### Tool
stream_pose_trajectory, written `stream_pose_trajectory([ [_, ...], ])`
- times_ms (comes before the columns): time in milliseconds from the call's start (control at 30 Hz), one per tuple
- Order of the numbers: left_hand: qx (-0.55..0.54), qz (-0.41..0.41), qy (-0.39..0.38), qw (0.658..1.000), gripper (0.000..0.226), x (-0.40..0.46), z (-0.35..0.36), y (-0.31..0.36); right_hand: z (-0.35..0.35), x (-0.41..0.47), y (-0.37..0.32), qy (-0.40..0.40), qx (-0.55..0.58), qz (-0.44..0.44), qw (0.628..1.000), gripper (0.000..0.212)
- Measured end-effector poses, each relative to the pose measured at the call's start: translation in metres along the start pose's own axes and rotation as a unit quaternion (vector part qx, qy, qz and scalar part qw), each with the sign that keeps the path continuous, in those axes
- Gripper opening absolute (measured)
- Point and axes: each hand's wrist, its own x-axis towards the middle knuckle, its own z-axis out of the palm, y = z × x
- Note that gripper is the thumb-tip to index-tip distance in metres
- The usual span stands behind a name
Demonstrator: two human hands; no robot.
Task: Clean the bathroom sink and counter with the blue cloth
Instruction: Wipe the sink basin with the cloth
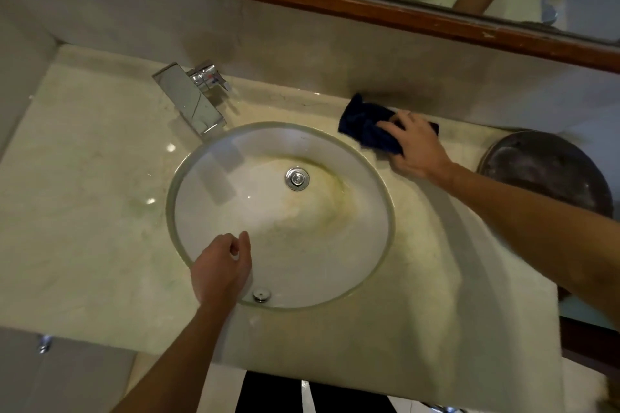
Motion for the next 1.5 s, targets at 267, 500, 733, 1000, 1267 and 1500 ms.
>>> stream_pose_trajectory([
  [267,0.000,0.002,0.010,1.000,0.051,-0.001,0.000,0.001,-0.041,-0.056,-0.017,-0.095,0.179,-0.034,0.979,0.050],
  [500,0.002,0.000,0.017,1.000,0.055,-0.001,0.000,0.002,-0.089,-0.038,0.054,0.013,0.159,0.031,0.987,0.038],
  [733,-0.005,0.002,0.025,1.000,0.053,-0.004,0.002,0.003,-0.046,-0.046,0.085,-0.073,-0.063,0.044,0.994,0.063],
  [1000,-0.018,0.004,0.020,1.000,0.049,-0.005,-0.001,0.005,-0.011,-0.089,0.034,0.019,-0.019,0.064,0.998,0.061],
  [1267,-0.037,0.018,0.010,0.999,0.049,-0.006,-0.004,0.002,0.019,-0.179,-0.099,0.061,0.053,0.130,0.988,0.046],
  [1500,-0.045,0.044,0.002,0.998,0.050,-0.010,-0.010,0.002,0.024,-0.221,-0.208,0.037,0.257,0.173,0.950,0.018],
])
